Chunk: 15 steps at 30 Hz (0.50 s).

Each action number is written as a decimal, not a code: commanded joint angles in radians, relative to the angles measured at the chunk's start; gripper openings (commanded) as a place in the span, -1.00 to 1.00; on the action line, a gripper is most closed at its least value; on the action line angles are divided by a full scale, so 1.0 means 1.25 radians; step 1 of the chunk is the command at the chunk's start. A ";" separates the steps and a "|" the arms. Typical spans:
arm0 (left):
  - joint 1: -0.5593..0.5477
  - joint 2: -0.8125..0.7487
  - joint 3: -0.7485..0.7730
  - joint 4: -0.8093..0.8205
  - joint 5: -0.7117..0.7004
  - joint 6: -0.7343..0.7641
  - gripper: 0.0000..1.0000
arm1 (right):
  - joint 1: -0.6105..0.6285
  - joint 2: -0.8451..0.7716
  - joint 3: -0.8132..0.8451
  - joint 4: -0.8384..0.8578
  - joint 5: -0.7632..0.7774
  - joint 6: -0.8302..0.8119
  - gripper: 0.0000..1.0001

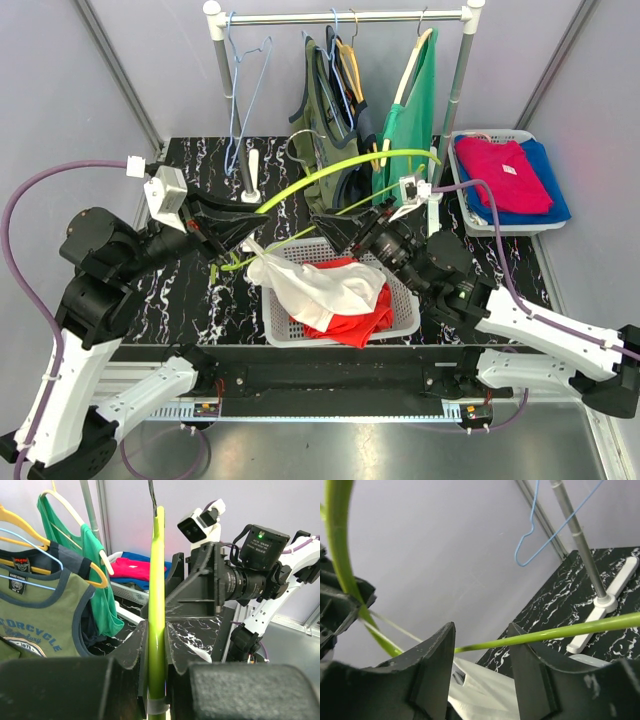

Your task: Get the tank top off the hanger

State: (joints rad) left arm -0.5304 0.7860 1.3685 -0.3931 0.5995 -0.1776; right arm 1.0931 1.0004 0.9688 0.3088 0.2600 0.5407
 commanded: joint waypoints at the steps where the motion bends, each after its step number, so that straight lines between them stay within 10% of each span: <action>1: 0.006 -0.015 0.001 0.070 0.014 -0.016 -1.00 | -0.003 0.033 0.047 0.030 0.100 0.019 0.05; 15: 0.014 -0.043 -0.074 0.081 0.031 -0.042 -1.00 | -0.001 0.080 0.154 -0.101 0.098 -0.053 -0.91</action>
State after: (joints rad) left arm -0.5175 0.7387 1.3186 -0.3683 0.6125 -0.1848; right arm 1.0901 1.0866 1.1275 0.2794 0.3637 0.5812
